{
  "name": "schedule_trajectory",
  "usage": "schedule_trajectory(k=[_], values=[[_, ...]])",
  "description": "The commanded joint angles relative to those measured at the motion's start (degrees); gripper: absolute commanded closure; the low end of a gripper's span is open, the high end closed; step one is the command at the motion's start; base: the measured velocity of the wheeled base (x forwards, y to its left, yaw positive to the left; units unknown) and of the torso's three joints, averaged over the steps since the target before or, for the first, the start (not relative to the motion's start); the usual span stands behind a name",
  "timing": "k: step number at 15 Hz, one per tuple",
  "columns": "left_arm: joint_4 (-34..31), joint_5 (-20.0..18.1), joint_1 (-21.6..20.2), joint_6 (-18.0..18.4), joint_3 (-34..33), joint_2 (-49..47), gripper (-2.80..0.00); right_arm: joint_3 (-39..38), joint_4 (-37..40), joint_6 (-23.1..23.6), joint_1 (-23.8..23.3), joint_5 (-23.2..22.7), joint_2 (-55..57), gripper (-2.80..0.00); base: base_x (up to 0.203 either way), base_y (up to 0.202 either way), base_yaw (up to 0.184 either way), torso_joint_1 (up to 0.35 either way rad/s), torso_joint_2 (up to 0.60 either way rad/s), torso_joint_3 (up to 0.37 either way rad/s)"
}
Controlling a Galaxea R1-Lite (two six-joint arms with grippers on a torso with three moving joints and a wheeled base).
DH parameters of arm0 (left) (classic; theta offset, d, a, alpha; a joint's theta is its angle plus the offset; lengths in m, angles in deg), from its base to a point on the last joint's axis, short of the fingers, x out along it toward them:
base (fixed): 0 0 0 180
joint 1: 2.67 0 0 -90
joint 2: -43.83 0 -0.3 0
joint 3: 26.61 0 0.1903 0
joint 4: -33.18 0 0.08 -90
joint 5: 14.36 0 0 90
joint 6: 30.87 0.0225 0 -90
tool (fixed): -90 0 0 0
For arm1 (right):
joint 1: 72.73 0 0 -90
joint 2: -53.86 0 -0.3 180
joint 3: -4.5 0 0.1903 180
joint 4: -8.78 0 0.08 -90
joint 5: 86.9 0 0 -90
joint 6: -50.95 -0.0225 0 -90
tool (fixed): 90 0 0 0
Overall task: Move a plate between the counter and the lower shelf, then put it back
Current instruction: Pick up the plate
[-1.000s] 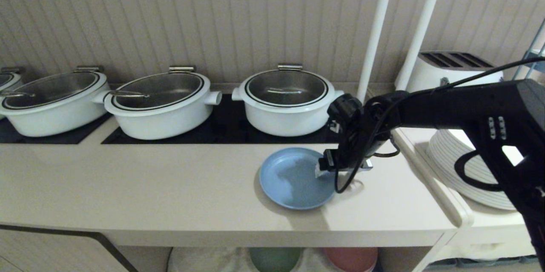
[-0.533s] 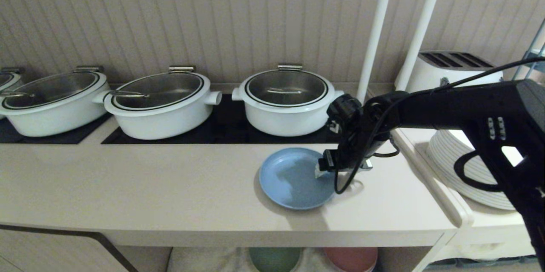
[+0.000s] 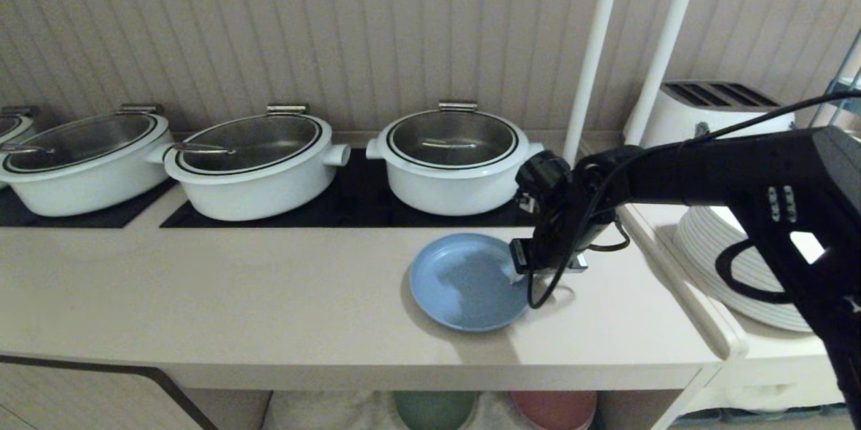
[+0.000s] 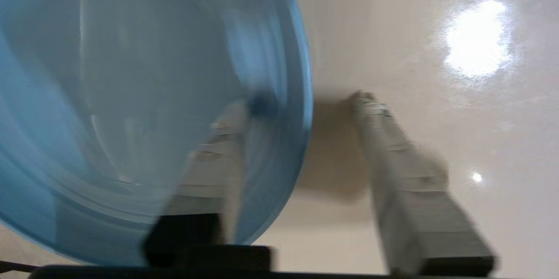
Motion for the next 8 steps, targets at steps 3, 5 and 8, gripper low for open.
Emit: schedule_trajectory(k=[3,5,8], values=[[0.0,0.0,0.0,-0.1,0.0,0.0,0.0,0.0,0.1,-0.1,0.0,0.0,0.1,0.0,0.0,0.0,0.0,0.0,0.0,0.0],[0.0,0.0,0.0,0.0,0.0,0.0,0.0,0.1,0.1,-0.3,0.0,0.0,0.4,0.0,0.0,0.0,0.0,0.0,0.0,0.0],[0.0,0.0,0.0,0.0,0.0,0.0,0.0,0.2,0.2,-0.9,-0.1,0.0,0.4,0.0,0.0,0.0,0.0,0.0,0.0,0.0]])
